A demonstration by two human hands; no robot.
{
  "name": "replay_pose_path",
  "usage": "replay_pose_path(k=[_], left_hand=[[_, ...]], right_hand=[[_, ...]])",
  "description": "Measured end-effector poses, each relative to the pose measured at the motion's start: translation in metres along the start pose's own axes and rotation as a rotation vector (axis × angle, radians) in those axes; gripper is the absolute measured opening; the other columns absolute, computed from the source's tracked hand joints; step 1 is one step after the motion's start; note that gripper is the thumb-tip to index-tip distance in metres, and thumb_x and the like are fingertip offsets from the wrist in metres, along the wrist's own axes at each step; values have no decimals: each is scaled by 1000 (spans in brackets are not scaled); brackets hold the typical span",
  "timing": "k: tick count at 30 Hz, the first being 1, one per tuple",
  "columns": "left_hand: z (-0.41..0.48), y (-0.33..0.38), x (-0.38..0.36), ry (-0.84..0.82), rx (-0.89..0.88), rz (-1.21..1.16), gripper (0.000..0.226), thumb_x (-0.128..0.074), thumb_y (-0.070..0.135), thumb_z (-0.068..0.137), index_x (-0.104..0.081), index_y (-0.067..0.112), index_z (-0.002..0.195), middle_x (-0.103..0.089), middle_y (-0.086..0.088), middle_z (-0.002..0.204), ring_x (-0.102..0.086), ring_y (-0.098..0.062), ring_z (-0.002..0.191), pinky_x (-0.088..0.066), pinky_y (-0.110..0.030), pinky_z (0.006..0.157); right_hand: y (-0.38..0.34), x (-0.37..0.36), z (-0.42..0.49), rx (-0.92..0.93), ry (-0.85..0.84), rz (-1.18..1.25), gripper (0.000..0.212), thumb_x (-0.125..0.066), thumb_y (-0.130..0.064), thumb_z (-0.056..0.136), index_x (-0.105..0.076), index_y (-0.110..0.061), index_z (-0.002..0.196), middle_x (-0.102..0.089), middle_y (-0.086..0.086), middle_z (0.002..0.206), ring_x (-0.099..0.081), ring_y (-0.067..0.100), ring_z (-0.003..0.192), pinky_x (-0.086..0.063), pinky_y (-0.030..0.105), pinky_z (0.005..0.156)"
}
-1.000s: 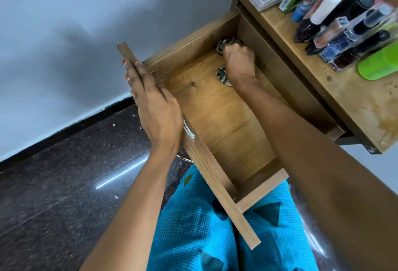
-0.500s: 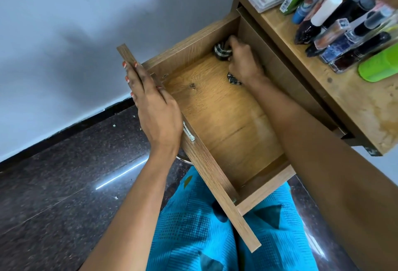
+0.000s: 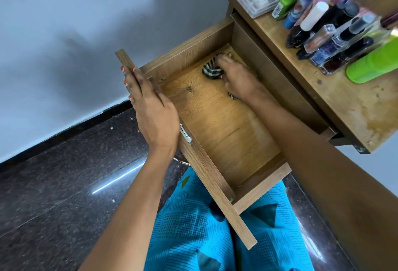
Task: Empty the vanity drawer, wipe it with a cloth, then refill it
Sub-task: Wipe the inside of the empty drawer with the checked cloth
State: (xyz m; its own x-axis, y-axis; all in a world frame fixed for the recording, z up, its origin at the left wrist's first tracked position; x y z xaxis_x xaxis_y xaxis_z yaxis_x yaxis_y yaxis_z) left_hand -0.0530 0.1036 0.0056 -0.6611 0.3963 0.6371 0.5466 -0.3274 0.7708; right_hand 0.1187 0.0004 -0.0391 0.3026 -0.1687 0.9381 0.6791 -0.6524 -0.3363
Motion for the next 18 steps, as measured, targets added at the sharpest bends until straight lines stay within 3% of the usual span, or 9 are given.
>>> replay_pose_path(k=[3,5,10,18], left_hand=[[-1,1,0,-3,6,16,54,-28,6,96,-10,12,147,2,-1,157,-2,-15,145,-15,-23,115],[0,1,0,-2,10,14,54,-28,6,96,-10,12,147,2,-1,157,-2,-14,145,-12,-19,113],[-1,0,0,-3,7,-3,55,-28,5,95,-10,11,147,3,-1,157,-2,-13,144,-16,-30,118],[0,0,0,18,2,-4,52,-28,10,97,-14,13,146,0,0,157,-7,-16,144,-34,-41,109]], right_hand=[[12,4,6,-66,117,-83,41,-45,-7,93,-47,-14,133,-40,2,145,-33,19,135,-29,33,108],[13,4,12,-146,138,-96,40,-43,-9,94,-47,-15,133,-38,1,146,-29,18,137,-29,35,108],[-4,-2,12,-215,94,-130,41,-46,-7,92,-48,-15,131,-32,6,144,-27,27,133,-26,42,107],[-72,-29,0,1,-3,-107,42,-50,-10,88,-50,-20,129,-34,6,139,-30,28,127,-31,42,100]])
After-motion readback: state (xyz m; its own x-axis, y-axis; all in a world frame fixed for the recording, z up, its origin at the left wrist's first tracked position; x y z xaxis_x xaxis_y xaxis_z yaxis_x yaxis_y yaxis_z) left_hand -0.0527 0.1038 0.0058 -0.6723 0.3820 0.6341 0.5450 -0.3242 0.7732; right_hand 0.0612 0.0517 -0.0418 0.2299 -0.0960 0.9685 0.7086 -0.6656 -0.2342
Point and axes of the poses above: each hand's wrist, its own z-axis towards the middle knuckle, its own x-axis out of the back of the hand, y = z × x, the point moved 5 cm from there along z, towards the middle knuckle
